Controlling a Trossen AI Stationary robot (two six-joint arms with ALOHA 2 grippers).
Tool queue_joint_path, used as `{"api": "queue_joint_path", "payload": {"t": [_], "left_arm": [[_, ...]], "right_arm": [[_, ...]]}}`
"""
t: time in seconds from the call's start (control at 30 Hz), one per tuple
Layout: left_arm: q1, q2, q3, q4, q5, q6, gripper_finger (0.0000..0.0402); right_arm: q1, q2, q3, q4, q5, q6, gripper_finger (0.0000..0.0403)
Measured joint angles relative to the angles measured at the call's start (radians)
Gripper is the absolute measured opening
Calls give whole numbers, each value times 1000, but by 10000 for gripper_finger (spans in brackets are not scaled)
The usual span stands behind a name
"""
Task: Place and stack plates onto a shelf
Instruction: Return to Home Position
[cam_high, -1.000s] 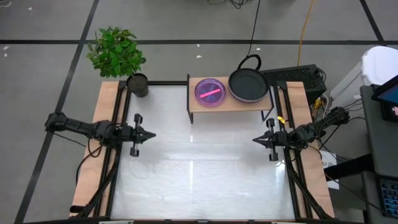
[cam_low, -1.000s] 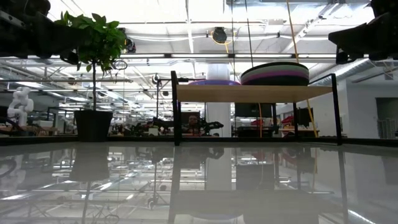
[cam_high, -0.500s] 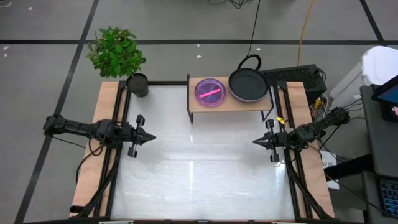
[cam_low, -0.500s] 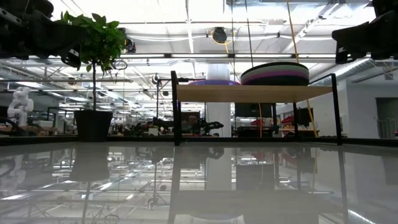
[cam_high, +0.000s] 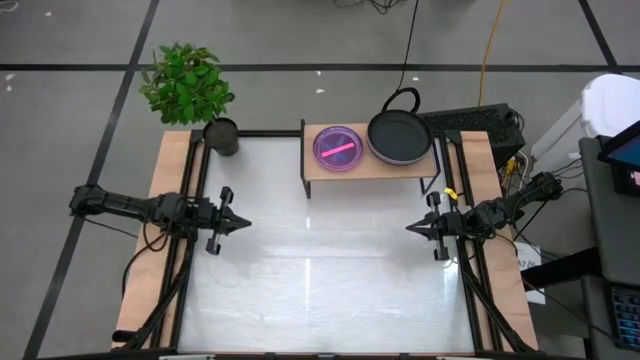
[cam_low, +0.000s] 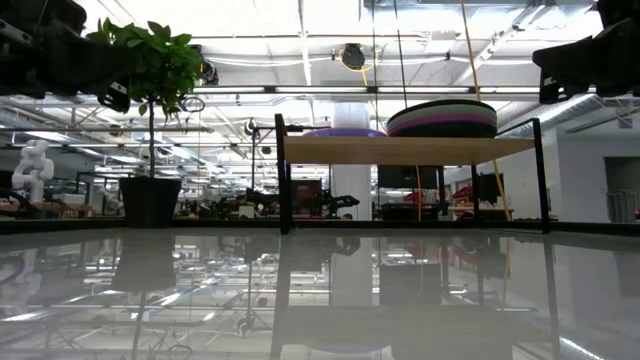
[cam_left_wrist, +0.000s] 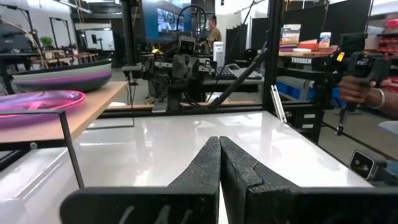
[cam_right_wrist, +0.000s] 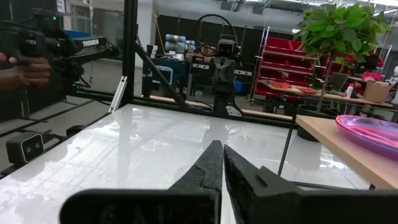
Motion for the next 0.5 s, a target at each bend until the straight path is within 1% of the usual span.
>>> {"api": "queue_joint_path", "payload": {"t": [0.3,0.37,0.5], "left_arm": [[1,-99,0,-40,0,28,1],[1,-127,0,-75,-1,31,1],[1,-179,0,-128,-38,32,1]], "right_arm": [[0,0,0,-3,1,0,0],[0,0,0,-3,1,0,0],[0,0,0,-3,3,-1,0]]}}
